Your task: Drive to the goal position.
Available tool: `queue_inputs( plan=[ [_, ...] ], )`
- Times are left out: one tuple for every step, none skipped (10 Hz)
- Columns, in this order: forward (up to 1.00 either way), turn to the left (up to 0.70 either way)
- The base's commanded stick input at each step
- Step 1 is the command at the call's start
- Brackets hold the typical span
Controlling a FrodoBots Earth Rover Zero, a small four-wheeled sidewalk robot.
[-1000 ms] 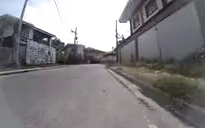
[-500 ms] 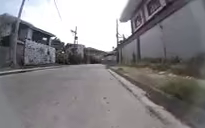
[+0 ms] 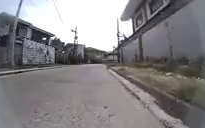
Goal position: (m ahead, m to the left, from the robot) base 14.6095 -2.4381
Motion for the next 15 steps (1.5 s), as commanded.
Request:
queue_inputs(
  plan=[
    [0.70, 0.00],
    [0.70, 0.00],
    [0.78, 0.00],
    [0.85, 0.00],
    [0.85, 0.00],
    [0.85, 0.00],
    [0.85, 0.00],
    [0.85, 0.00],
    [0.85, 0.00],
    [0.85, 0.00],
    [0.85, 0.00],
    [0.85, 0.00],
    [0.85, 0.00],
    [0.85, 0.00],
    [0.85, 0.00]
  ],
)
